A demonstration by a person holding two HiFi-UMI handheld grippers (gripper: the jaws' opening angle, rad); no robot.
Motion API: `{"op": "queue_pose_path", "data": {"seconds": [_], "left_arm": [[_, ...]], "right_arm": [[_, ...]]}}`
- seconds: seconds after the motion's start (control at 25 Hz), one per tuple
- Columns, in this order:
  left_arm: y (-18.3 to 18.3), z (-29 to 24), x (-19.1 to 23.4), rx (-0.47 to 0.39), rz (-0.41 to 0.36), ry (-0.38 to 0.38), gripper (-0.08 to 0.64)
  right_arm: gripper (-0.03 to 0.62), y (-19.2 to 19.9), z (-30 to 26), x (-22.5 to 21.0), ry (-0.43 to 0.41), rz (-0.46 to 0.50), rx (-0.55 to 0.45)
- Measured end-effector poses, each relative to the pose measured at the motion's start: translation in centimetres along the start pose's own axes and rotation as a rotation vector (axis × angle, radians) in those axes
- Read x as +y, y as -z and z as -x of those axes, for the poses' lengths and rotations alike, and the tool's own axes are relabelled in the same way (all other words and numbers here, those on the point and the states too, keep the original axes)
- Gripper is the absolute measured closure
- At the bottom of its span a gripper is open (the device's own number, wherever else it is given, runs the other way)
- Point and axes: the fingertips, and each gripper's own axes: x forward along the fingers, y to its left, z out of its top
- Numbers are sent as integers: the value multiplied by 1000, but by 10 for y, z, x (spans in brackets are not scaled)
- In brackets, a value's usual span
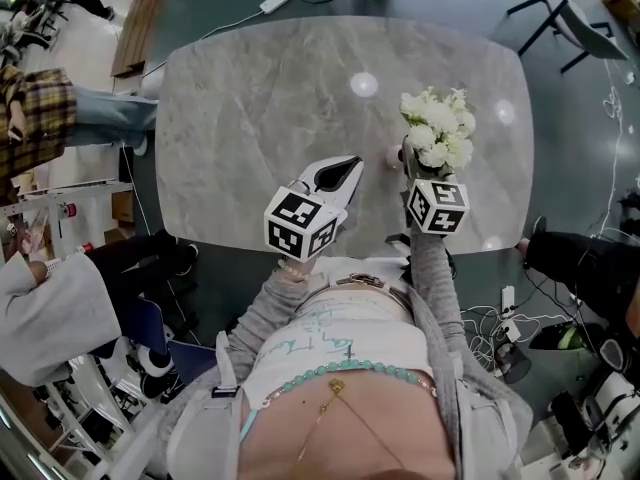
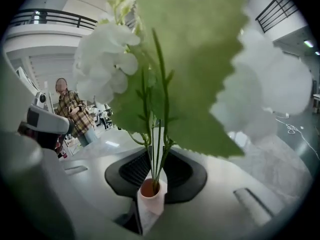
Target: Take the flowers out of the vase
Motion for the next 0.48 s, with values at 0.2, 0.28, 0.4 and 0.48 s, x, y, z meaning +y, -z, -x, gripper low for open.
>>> {"op": "queue_pose_path", "data": {"seconds": [0.2,0.28,0.4,0.48], "left_arm": [[-1,3,-3,-16,-2,-2,560],[1,6,-6,-17,-2,6,560],[-1,8,-11,-25,-8,14,560],[-2,8,-13,-32,-10,13,560]], "right_arm": [[538,0,2,1,7,3,-5],[540,1,5,3,8,9,-7],[545,-1,8,4,5,18,-18],[546,-4,10,5,5,21,-25]]}}
